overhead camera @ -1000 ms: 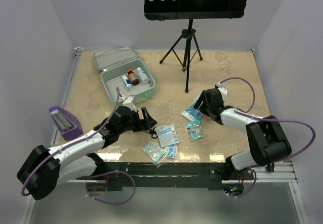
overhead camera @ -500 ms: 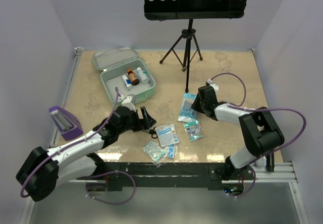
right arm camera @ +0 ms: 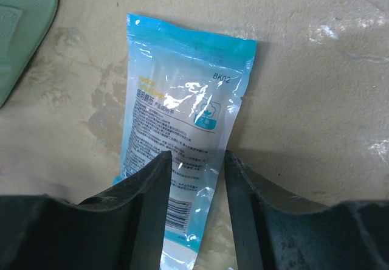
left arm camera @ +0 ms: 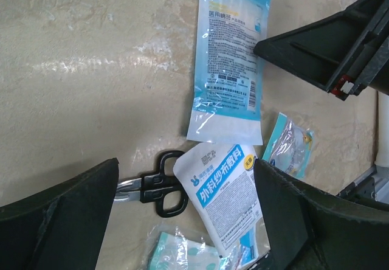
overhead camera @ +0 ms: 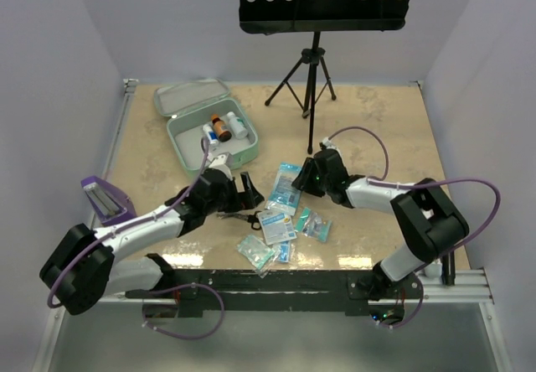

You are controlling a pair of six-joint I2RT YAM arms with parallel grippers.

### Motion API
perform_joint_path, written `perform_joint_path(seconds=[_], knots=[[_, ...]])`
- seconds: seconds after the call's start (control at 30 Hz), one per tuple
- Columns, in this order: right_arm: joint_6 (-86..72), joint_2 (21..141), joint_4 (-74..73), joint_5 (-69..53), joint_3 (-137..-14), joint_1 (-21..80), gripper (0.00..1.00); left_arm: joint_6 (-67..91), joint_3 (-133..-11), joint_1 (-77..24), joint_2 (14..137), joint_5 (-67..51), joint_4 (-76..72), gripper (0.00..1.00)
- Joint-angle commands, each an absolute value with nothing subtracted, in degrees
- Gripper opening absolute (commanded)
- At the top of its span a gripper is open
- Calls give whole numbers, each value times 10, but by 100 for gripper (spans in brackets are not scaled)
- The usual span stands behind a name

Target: Organize the medicine kit

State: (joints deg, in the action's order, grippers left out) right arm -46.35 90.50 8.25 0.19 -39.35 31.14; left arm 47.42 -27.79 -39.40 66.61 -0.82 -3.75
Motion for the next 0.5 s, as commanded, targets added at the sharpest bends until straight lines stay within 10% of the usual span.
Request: perform_joint_path(seconds=[0.0, 0.47], knots=[[-469, 880, 92, -16, -405, 313, 48, 470, -328, -395, 704, -3, -56, 97], [-326, 759, 1, -59, -399, 343, 60, 431, -322, -395, 711, 7, -6, 94]])
